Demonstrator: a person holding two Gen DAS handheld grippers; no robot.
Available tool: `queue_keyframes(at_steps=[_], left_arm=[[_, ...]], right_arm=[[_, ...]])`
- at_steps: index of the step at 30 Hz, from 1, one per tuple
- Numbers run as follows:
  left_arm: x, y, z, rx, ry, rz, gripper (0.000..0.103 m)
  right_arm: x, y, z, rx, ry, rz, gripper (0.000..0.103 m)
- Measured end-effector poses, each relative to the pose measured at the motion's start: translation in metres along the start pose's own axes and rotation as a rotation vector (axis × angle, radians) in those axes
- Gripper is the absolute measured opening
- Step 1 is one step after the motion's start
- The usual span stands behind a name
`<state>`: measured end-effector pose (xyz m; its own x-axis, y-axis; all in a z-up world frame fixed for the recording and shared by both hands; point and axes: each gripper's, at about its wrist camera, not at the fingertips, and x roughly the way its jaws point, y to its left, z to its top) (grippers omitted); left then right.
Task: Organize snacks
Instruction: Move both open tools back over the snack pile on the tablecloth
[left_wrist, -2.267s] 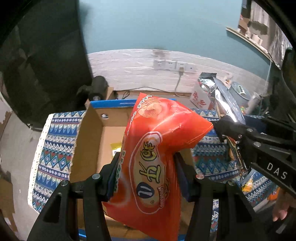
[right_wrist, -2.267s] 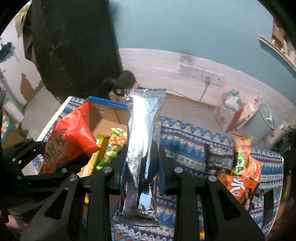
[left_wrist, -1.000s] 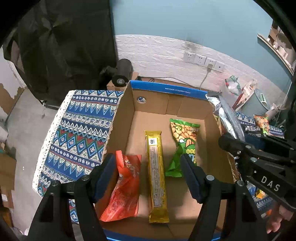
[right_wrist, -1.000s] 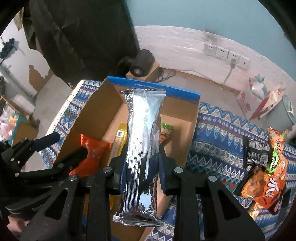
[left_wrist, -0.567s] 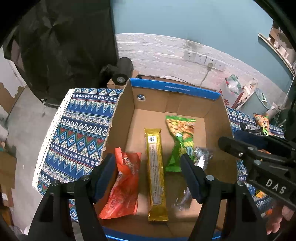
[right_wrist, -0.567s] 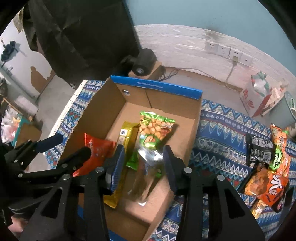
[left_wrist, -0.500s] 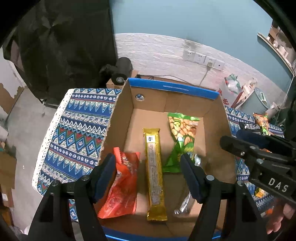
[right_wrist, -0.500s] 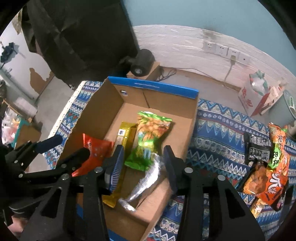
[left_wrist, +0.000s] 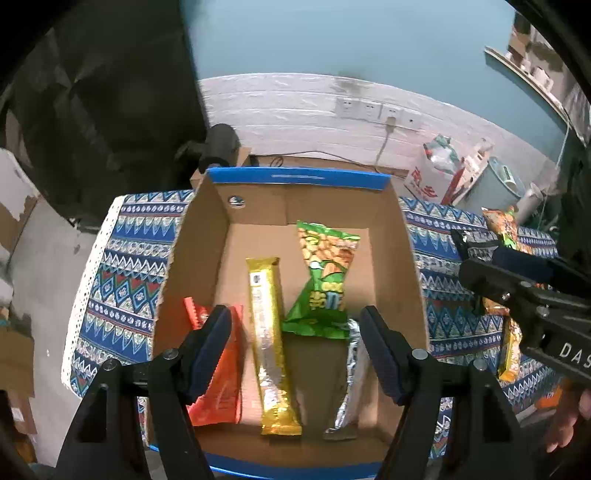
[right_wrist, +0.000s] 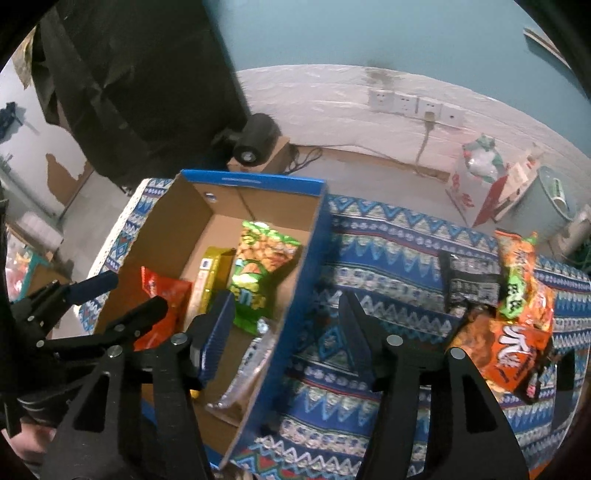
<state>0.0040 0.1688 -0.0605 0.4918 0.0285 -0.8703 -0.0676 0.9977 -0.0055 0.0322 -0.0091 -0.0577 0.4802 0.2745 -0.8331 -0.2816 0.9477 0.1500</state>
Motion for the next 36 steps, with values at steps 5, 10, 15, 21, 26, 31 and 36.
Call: queue_keyframes(at_steps=[5, 10, 15, 21, 26, 31, 36], left_arm=[[-0.001, -0.022, 0.0, 0.044, 0.002, 0.001, 0.073], [-0.001, -0.049, -0.001, 0.093, 0.008, -0.002, 0.073], [0.002, -0.077, -0.003, 0.143, 0.025, -0.01, 0.073], [0.006, -0.109, -0.006, 0.169, 0.053, -0.038, 0.073], [0.011, -0.136, -0.008, 0.211, 0.078, -0.042, 0.073], [0.013, -0.159, -0.007, 0.232, 0.091, -0.05, 0.073], [0.012, -0.177, -0.005, 0.259, 0.089, -0.048, 0.073]], right_arm=[[-0.013, -0.024, -0.009, 0.031, -0.011, -0.019, 0.059], [-0.025, -0.046, -0.02, 0.051, -0.023, -0.042, 0.06], [-0.035, -0.07, -0.033, 0.068, -0.031, -0.076, 0.064], [-0.044, -0.104, -0.053, 0.12, -0.026, -0.099, 0.064], [-0.054, -0.133, -0.067, 0.162, -0.031, -0.118, 0.065], [-0.062, -0.155, -0.076, 0.2, -0.042, -0.135, 0.065], [-0.07, -0.177, -0.084, 0.235, -0.047, -0.156, 0.069]])
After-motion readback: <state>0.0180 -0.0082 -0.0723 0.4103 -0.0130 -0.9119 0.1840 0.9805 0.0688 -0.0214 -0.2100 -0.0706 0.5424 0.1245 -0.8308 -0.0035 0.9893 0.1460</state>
